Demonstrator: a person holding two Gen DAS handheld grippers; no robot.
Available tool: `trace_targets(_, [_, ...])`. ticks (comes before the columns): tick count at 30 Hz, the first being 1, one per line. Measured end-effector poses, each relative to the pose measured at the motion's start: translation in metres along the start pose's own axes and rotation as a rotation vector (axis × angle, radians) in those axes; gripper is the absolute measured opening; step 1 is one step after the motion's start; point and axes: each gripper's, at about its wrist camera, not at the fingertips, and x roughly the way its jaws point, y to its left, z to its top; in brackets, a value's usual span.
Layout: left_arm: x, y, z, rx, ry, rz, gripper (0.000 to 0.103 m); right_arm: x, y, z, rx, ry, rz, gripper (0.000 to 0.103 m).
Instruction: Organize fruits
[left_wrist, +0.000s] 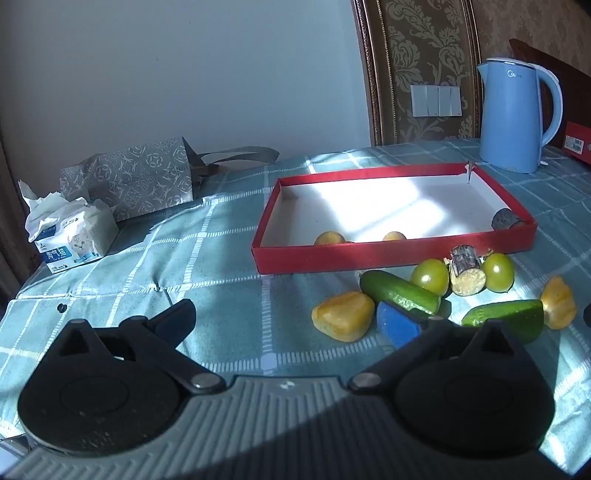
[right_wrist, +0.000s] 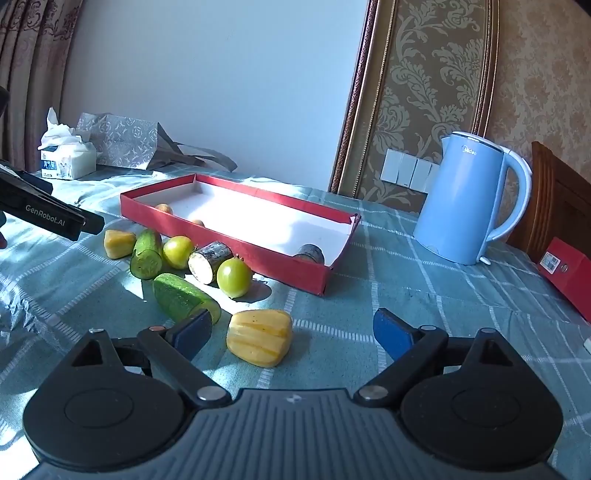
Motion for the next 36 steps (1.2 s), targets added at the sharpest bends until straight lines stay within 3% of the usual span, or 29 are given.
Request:
trace_targets(7, [0.0, -0.005, 0.0, -0.018, 0.01, 0.027, 0.103, 0.0, 0.004, 0.002, 0.003, 0.001, -0.009, 0.095])
trace_targets(12, [-0.002, -0.007, 0.001, -0.023, 0.011, -0.012, 0.103, -0.013, 0.016, 0.011, -0.001, -0.036, 0.101, 0.095])
trace_targets(36, [0.013, -0.011, -0.003, 0.094, 0.034, 0.03, 0.103, -0.012, 0.022, 0.012, -0.009, -0.037, 0.079, 0.095])
